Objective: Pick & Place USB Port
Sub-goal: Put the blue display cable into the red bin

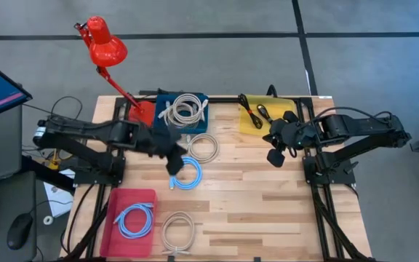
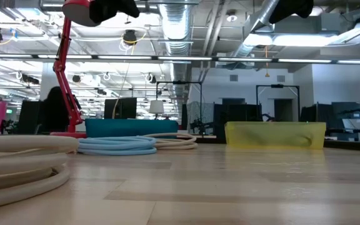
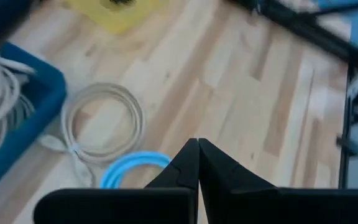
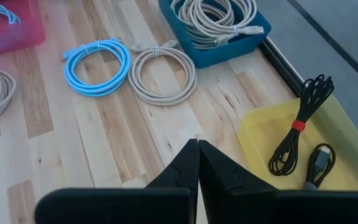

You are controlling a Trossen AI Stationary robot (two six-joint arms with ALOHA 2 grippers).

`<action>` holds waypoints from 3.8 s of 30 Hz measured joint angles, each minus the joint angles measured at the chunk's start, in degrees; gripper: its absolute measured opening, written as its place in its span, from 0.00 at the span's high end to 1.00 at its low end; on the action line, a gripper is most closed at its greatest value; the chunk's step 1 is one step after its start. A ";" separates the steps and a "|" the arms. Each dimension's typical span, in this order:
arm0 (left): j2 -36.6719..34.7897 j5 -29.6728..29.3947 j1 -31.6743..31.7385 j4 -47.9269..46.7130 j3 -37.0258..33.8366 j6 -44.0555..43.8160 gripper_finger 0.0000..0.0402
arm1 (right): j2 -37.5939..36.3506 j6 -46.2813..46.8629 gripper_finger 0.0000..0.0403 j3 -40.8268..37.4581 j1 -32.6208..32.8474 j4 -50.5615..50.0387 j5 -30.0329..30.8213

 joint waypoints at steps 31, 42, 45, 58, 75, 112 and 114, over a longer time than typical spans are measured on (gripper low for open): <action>20.10 1.61 -9.92 -5.60 -0.09 18.96 0.68 | 0.00 0.02 1.00 -0.02 0.00 0.02 -0.02; 27.42 2.95 -8.23 -7.28 -0.13 16.97 0.51 | 0.00 0.02 1.00 -0.02 0.00 -0.02 -0.03; 29.15 5.00 -7.67 -7.28 -0.13 16.88 0.50 | 0.00 0.02 1.00 -0.02 0.00 -0.02 -0.04; 32.60 9.32 -5.51 -2.64 -3.83 16.28 0.50 | 0.00 0.02 1.00 -0.02 0.01 -0.02 -0.04; 32.12 10.92 -5.45 7.02 -13.42 14.90 0.57 | 0.00 0.02 1.00 -0.02 0.00 -0.02 0.00; -2.81 0.39 -13.97 -1.35 -13.46 -31.61 0.91 | 0.00 0.00 1.00 -0.02 -0.04 -0.02 0.30; -3.09 3.38 -15.65 -2.97 -13.46 -36.10 0.91 | -0.02 0.00 1.00 -0.02 -0.04 0.00 0.42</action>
